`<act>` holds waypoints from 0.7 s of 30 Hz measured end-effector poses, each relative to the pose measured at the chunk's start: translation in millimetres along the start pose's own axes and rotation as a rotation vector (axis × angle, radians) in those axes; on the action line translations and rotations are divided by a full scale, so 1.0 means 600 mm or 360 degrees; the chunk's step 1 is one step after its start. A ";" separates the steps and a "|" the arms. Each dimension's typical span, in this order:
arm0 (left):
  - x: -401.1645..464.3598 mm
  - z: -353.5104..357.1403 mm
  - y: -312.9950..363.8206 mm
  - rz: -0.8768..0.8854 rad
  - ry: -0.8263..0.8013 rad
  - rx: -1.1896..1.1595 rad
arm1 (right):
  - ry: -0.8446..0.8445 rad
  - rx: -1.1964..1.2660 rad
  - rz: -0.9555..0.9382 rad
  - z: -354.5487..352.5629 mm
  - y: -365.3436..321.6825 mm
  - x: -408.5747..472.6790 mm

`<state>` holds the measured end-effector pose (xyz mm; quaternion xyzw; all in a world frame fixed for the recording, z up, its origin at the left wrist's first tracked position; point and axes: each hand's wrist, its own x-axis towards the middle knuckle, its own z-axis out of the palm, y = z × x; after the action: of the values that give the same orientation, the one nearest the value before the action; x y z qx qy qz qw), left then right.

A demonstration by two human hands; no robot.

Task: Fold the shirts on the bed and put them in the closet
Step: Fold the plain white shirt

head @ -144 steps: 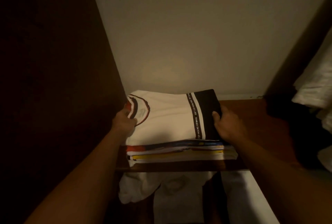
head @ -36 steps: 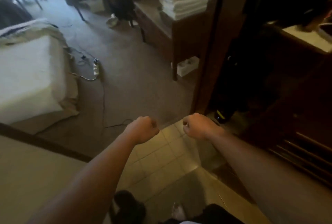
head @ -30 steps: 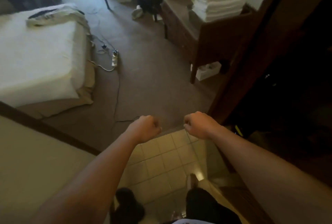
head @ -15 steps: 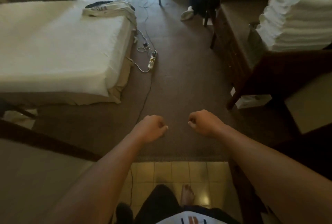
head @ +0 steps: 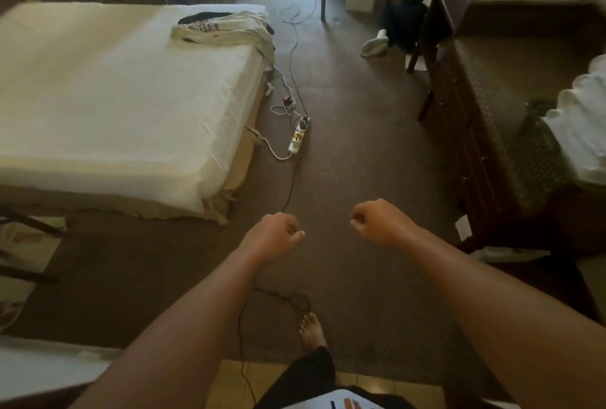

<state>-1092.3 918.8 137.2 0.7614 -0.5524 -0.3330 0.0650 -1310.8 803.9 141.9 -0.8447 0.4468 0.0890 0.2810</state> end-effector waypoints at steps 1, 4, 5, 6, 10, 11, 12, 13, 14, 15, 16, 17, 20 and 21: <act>0.022 -0.019 -0.003 -0.0007 -0.0009 0.0008 | -0.0006 -0.0002 0.0009 -0.015 -0.003 0.025; 0.112 -0.089 -0.020 0.0001 -0.0035 0.0084 | 0.0036 0.0028 0.0012 -0.067 -0.018 0.134; 0.135 -0.110 -0.024 0.0000 -0.0014 0.0079 | 0.0055 0.0046 0.0011 -0.082 -0.023 0.161; 0.158 -0.130 -0.027 -0.0009 0.0004 0.0069 | 0.0065 0.0059 0.0004 -0.097 -0.031 0.188; 0.259 -0.197 -0.049 -0.0022 0.0067 0.0055 | 0.0089 0.0091 -0.0023 -0.143 -0.047 0.308; 0.281 -0.210 -0.055 -0.0029 0.0082 0.0039 | 0.0091 0.0095 -0.0029 -0.153 -0.049 0.333; 0.312 -0.227 -0.063 -0.0050 0.0087 0.0024 | 0.0083 0.0087 -0.0047 -0.167 -0.051 0.372; 0.326 -0.235 -0.067 -0.0057 0.0090 0.0012 | 0.0071 0.0086 -0.0057 -0.172 -0.051 0.392; 0.358 -0.248 -0.075 -0.0080 0.0110 -0.0008 | 0.0055 0.0082 -0.0080 -0.184 -0.050 0.431; 0.390 -0.263 -0.083 -0.0102 0.0132 -0.0023 | 0.0035 0.0069 -0.0098 -0.196 -0.050 0.470; 0.415 -0.276 -0.086 -0.0123 0.0146 -0.0043 | 0.0022 0.0058 -0.0116 -0.206 -0.049 0.503; 0.448 -0.294 -0.090 -0.0151 0.0159 -0.0071 | 0.0011 0.0047 -0.0132 -0.223 -0.049 0.544; 0.523 -0.343 -0.091 -0.0207 0.0193 -0.0101 | -0.0032 0.0043 -0.0177 -0.270 -0.053 0.646; 0.557 -0.367 -0.092 -0.0237 0.0199 -0.0120 | -0.0064 0.0042 -0.0193 -0.294 -0.056 0.691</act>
<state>-864.6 584.7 135.7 0.8166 -0.4762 -0.3093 0.1031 -1059.0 429.0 134.3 -0.8644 0.3902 0.0828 0.3059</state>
